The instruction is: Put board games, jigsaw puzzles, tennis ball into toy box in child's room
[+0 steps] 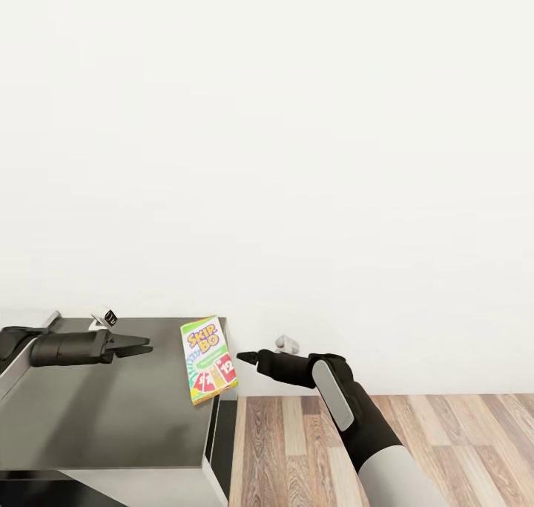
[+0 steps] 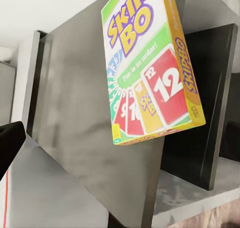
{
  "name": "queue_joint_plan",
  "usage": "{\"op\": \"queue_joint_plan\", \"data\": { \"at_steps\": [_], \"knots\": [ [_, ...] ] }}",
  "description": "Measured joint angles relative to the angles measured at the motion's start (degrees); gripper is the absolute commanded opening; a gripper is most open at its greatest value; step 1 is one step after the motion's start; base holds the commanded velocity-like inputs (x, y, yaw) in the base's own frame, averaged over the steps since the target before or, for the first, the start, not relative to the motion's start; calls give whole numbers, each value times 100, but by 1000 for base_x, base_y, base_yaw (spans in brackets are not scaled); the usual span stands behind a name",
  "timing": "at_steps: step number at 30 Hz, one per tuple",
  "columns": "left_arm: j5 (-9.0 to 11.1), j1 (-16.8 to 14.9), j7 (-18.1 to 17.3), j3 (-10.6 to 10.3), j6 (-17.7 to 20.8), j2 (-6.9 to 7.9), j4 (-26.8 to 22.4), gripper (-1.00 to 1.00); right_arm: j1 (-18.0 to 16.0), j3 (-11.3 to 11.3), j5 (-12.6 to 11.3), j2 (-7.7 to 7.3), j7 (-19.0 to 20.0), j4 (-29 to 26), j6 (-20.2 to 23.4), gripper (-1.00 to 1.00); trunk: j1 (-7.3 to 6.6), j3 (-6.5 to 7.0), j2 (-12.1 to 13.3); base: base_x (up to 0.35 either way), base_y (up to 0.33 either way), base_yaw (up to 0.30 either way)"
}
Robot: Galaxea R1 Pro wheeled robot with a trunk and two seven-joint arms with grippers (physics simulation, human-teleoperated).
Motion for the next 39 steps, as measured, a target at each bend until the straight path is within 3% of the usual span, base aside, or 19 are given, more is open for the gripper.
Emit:
{"op": "queue_joint_plan", "data": {
  "at_steps": [4, 9, 11, 33, 39],
  "knots": [
    [0, 1, 0, 0, 0, 0, 0, 100, -3, -84, 4, 0, -1, 3, -9, 100, 88, -72, -161, 0, 0, 0],
    [0, 1, 0, 0, -4, 0, 0, 100, 5, -523, 24, 0, 2, 40, -14, 100, 198, -162, -361, 0, 0, 0],
    [0, 0, 3, 0, -7, 0, 0, 100, 7, -570, 35, 0, 1, 43, -11, 100, 242, -198, -442, 0, 0, 0],
    [6, 0, 0, -2, -9, -40, 0, 100, 22, -649, -24, 0, 13, 45, -17, 100, 725, -594, -1325, 0, 0, 0],
    [75, 1, -68, 15, 3, -105, -91, 100, 35, -700, -314, 0, 47, 45, -9, 100, 857, -701, -1566, 0, 0, 0]
  ]
}}
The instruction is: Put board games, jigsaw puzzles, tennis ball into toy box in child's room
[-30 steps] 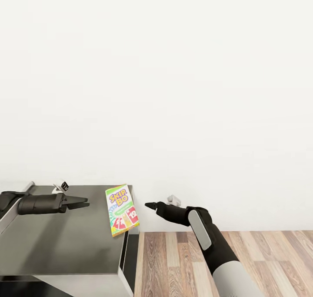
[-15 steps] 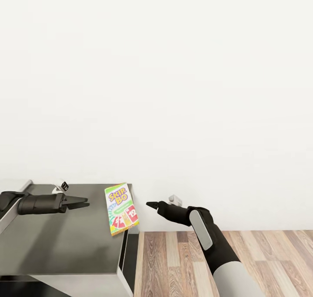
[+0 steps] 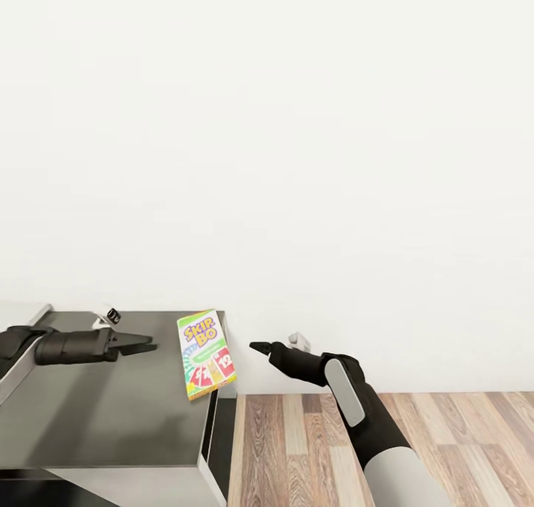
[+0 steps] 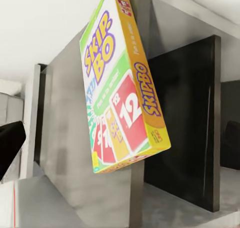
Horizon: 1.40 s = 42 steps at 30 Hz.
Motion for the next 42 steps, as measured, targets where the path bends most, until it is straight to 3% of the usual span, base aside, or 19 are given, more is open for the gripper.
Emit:
{"op": "queue_joint_plan", "data": {
  "at_steps": [5, 9, 12, 42],
  "knots": [
    [115, -9, -56, 138, 6, -20, -413, 100, -1, -29, -117, 0, 22, 7, 67, 100, 110, -90, -201, 0, 0, 0],
    [465, 25, -187, 373, 16, -23, -1156, 100, -5, -22, -190, 0, 34, 14, 103, 100, 198, -162, -361, 0, 0, 0],
    [556, 72, -210, 430, 2, -60, -1444, 100, -6, 2, -210, 0, 37, 16, 118, 100, 264, -216, -482, 0, 0, 0],
    [575, 182, -251, 491, -32, -70, -1666, 100, -6, 1, -221, 0, 39, 41, 234, 100, 923, -755, -1686, 0, 0, 0]
  ]
}}
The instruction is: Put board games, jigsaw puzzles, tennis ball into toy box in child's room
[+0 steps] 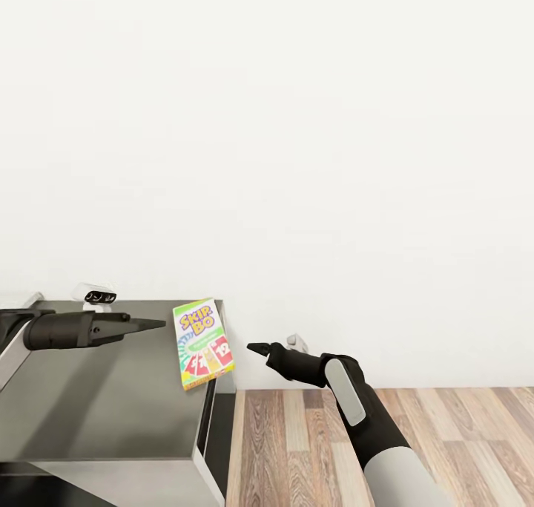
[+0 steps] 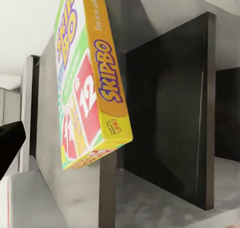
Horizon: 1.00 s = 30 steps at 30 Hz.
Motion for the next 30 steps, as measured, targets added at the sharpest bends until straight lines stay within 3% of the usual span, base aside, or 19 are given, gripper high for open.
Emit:
{"op": "queue_joint_plan", "data": {
  "at_steps": [13, 30],
  "knots": [
    [-9, 1, 0, 9, 0, 17, 8, 100, 0, 0, 0, 0, 5, -5, -4, 100, 286, -233, -522, 0, 0, 0],
    [-13, 8, 26, 25, -2, 42, 22, 100, 0, -1, -2, -1, 7, 3, -9, 100, 286, -234, -523, 0, 46, 0]
  ]
}}
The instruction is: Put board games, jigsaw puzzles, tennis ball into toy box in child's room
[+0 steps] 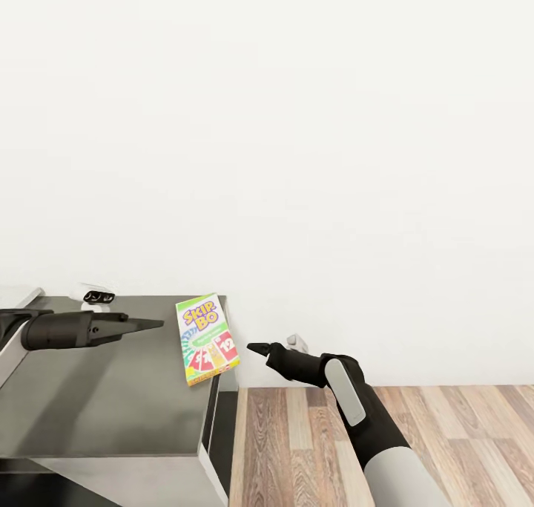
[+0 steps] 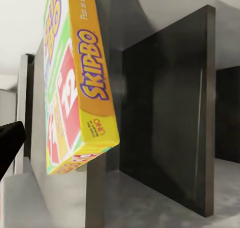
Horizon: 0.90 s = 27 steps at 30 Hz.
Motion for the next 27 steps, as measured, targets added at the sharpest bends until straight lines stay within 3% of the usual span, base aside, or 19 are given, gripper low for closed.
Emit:
{"op": "queue_joint_plan", "data": {
  "at_steps": [27],
  "knots": [
    [3, 1, 16, 2, -39, -25, 55, 100, 0, -14, 2, 1, -1, 0, 1, 100, 21, -18, -39, 0, 44, 0]
  ]
}}
